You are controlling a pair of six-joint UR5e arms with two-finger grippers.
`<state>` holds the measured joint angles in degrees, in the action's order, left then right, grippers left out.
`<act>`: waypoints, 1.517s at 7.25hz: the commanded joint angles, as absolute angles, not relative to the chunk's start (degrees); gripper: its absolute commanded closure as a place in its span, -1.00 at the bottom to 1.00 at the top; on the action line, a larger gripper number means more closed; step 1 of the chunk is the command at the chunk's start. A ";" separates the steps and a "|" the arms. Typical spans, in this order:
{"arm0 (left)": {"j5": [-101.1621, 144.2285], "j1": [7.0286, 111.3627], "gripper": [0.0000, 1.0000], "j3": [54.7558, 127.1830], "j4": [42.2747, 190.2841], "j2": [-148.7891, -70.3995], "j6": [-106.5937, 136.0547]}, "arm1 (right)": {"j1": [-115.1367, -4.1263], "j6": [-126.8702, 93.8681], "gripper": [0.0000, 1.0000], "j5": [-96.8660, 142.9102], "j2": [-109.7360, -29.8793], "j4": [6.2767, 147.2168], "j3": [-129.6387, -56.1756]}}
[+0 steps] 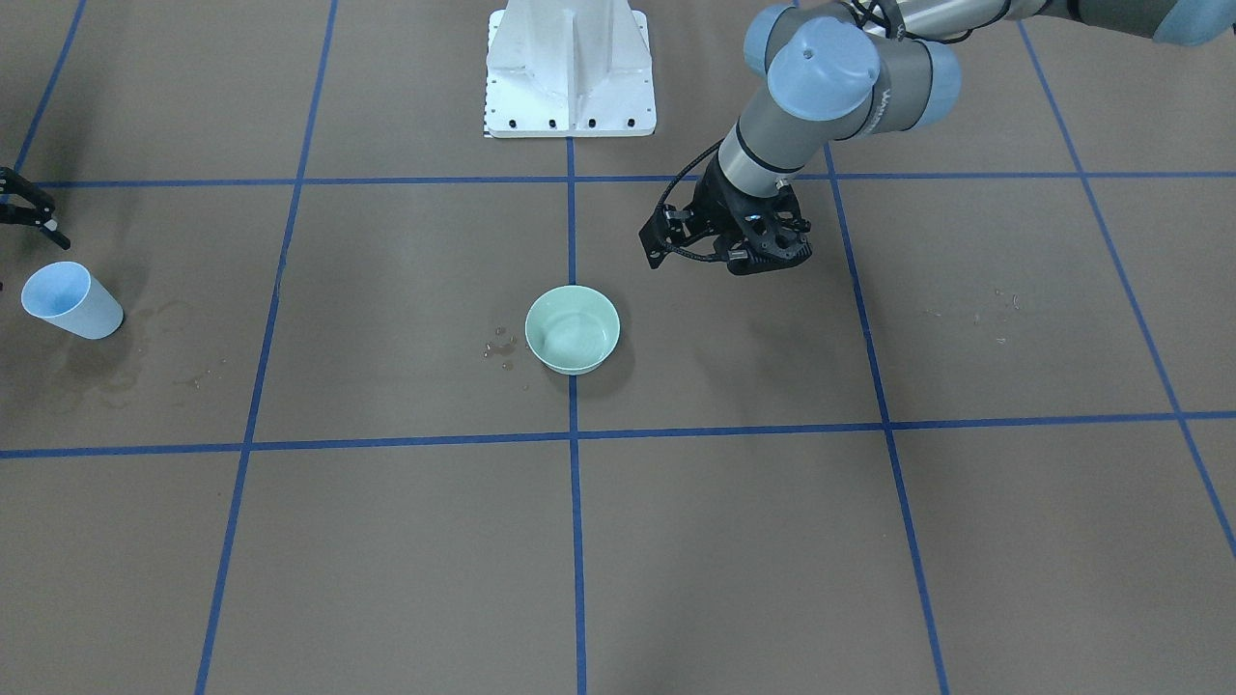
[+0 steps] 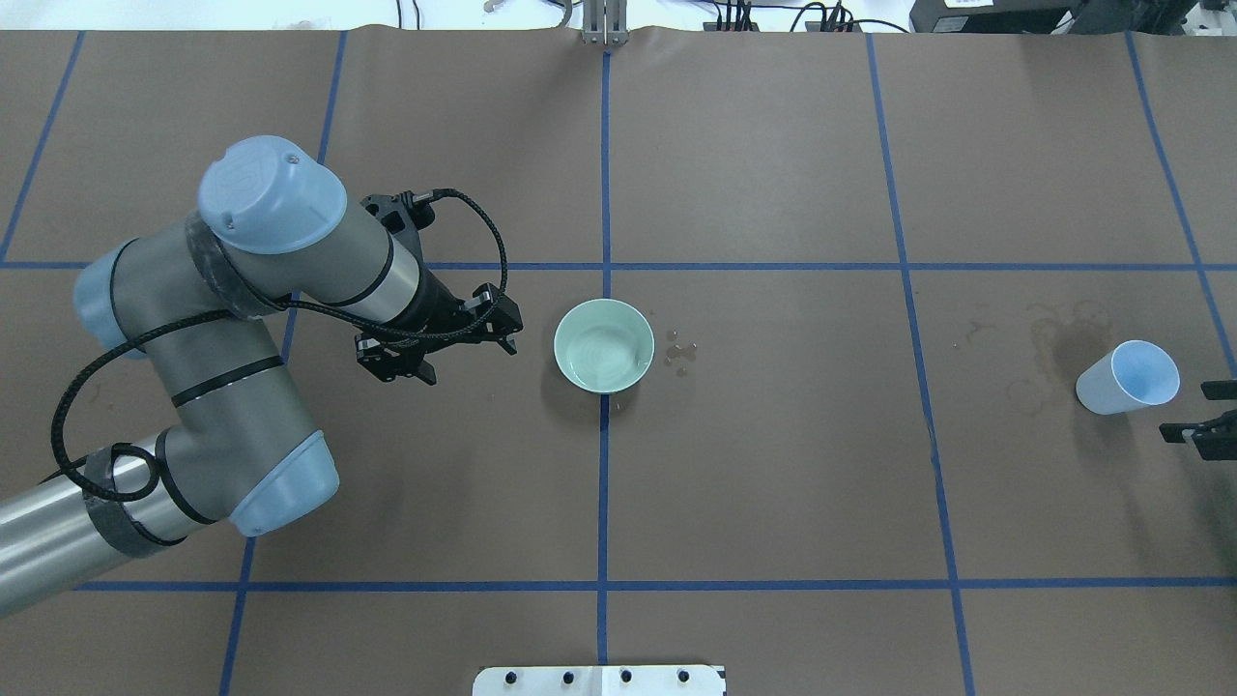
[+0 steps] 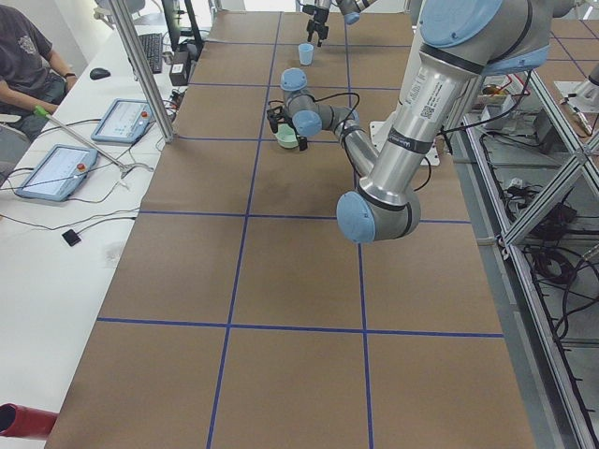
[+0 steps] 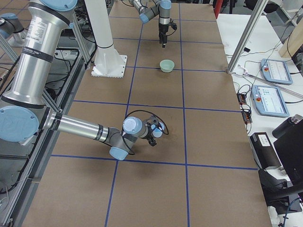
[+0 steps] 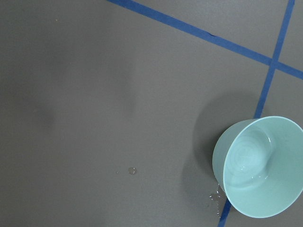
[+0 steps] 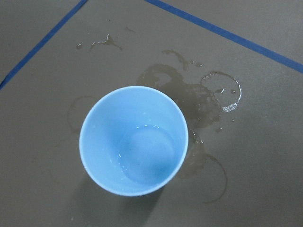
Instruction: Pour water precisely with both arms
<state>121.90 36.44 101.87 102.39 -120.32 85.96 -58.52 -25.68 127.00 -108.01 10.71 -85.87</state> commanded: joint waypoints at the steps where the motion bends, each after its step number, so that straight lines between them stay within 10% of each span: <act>1: 121.90 36.47 -0.99 101.87 102.39 -120.32 85.96 | -54.42 -27.33 -1.00 121.40 -108.02 8.80 -85.87; 11: 121.90 36.65 -0.99 101.95 102.39 -120.41 86.04 | -46.51 -32.43 -0.99 105.22 -107.14 -5.10 -81.12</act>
